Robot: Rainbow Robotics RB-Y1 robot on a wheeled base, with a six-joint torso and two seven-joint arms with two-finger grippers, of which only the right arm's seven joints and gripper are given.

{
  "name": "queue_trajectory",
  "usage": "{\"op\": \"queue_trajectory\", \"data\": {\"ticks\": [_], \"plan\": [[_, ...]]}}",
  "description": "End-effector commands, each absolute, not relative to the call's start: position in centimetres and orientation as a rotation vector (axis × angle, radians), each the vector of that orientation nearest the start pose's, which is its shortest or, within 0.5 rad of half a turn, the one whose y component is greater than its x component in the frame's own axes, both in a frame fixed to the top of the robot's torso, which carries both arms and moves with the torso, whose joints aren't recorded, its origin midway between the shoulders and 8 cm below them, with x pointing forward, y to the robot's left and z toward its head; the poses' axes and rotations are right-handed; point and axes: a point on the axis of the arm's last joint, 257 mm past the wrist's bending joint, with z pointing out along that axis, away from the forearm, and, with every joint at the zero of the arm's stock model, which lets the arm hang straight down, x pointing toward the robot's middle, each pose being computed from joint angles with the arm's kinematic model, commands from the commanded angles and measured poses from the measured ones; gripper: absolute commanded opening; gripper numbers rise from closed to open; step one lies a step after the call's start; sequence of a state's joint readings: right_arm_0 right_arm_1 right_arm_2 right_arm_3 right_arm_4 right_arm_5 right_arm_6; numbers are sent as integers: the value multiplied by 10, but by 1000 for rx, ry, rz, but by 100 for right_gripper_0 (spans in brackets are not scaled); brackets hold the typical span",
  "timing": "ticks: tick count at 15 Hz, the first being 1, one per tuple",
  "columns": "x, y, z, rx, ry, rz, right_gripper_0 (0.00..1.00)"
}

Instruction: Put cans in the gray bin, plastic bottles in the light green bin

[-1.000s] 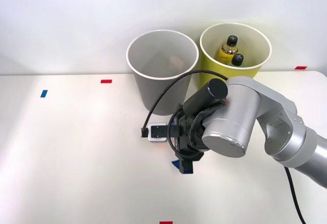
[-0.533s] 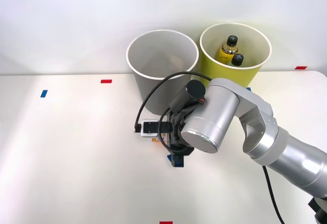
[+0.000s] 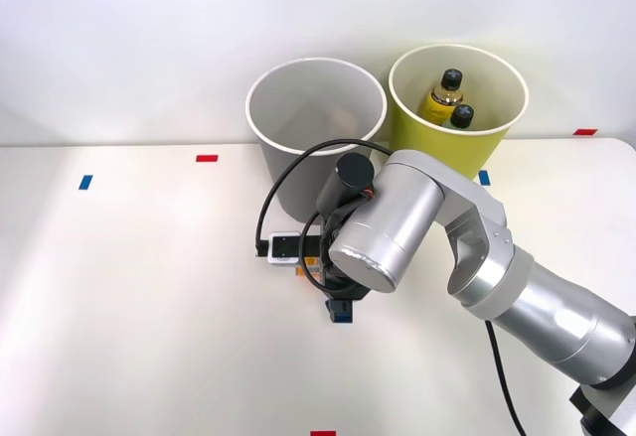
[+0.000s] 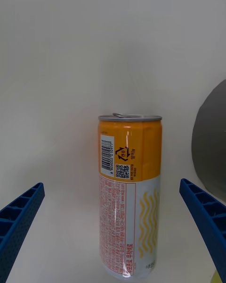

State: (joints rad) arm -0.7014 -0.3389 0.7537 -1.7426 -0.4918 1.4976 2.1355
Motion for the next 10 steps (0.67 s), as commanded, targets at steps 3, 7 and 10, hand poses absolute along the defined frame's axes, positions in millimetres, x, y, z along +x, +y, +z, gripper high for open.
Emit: {"op": "queue_trajectory", "data": {"ticks": [3, 7, 10], "plan": [[445, 13, -285, -1916, 1874, -239, 100], [452, 12, -289, -1905, 1891, -249, 100], [453, 12, -288, -1904, 1890, -251, 100]]}}
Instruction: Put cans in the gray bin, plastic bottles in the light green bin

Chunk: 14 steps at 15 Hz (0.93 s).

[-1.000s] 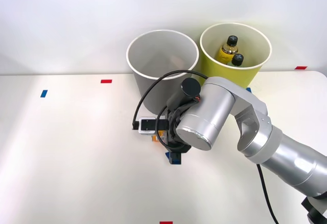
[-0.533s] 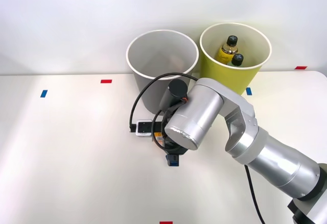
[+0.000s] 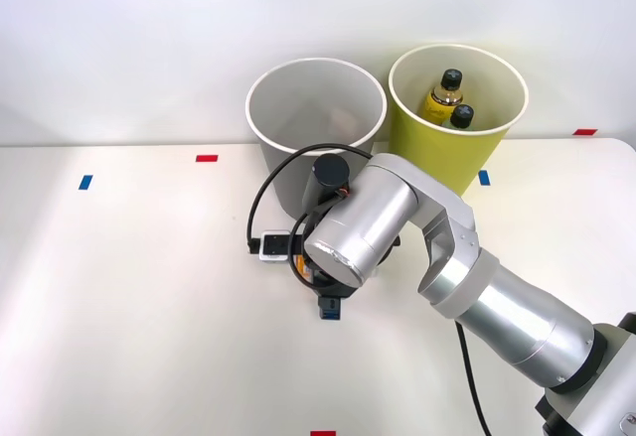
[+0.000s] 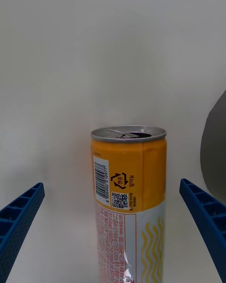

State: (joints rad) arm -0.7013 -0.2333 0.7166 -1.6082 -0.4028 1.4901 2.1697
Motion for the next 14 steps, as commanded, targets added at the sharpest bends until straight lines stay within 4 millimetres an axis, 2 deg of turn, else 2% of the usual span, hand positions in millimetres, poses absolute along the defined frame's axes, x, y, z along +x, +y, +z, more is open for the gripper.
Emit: {"op": "queue_trajectory", "data": {"ticks": [1, 6, 9, 10, 14], "plan": [[454, 11, -288, -1903, 1889, -254, 100], [460, 6, -297, -1892, 1916, -262, 100], [462, 7, -295, -1884, 1912, -270, 100], [462, 9, -294, -1882, 1910, -266, 96], [461, 12, -294, -1877, 1913, -259, 53]]}}
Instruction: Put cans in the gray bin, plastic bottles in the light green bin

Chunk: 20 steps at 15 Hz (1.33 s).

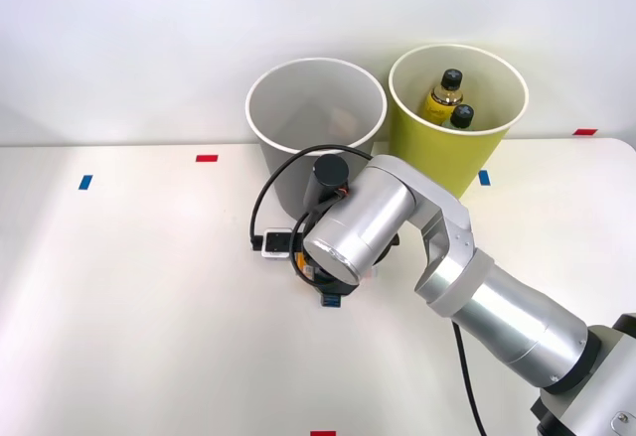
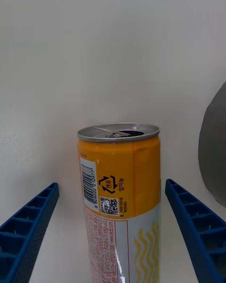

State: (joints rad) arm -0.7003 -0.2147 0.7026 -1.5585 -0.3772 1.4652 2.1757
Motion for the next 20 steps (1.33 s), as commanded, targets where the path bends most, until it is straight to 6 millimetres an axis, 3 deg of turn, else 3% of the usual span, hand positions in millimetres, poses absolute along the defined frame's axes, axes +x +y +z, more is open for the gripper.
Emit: {"op": "queue_trajectory", "data": {"ticks": [1, 3, 5, 7, 10, 16, 20], "plan": [[460, 13, -295, -1875, 1914, -260, 47], [460, 14, -293, -1870, 1914, -257, 33], [458, 18, -294, -1866, 1916, -249, 25], [457, 18, -293, -1836, 1939, -219, 22], [448, 25, -276, -1696, 1975, -84, 19], [432, 47, -206, -1199, 2031, 270, 18], [433, 48, -163, -923, 1957, 434, 18]]}}
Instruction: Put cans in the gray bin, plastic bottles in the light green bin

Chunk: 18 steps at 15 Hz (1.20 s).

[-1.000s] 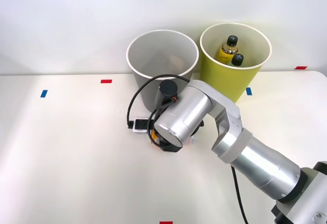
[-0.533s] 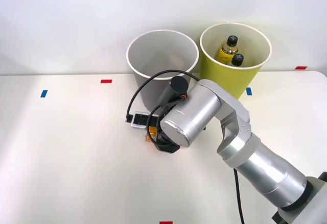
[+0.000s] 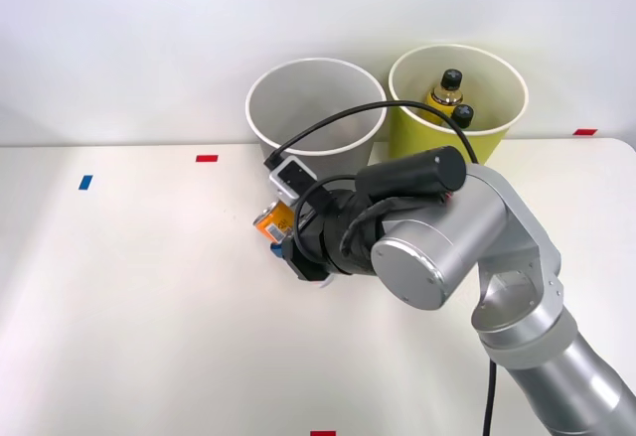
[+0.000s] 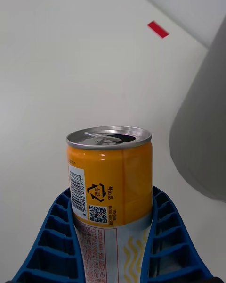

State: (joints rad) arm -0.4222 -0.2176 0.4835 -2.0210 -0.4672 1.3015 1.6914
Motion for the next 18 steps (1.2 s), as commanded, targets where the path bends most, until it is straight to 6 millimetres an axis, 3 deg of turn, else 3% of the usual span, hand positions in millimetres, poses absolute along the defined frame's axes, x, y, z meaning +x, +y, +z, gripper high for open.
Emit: {"op": "queue_trajectory", "data": {"ticks": [1, 4, 11, 14, 18], "plan": [[431, 48, -150, -867, 1932, 475, 18], [431, 54, -113, -682, 1847, 619, 18], [469, 39, -11, -450, 1584, 734, 15], [505, 31, 11, -363, 1515, 739, 16], [556, 16, 23, -307, 1438, 680, 15]]}}
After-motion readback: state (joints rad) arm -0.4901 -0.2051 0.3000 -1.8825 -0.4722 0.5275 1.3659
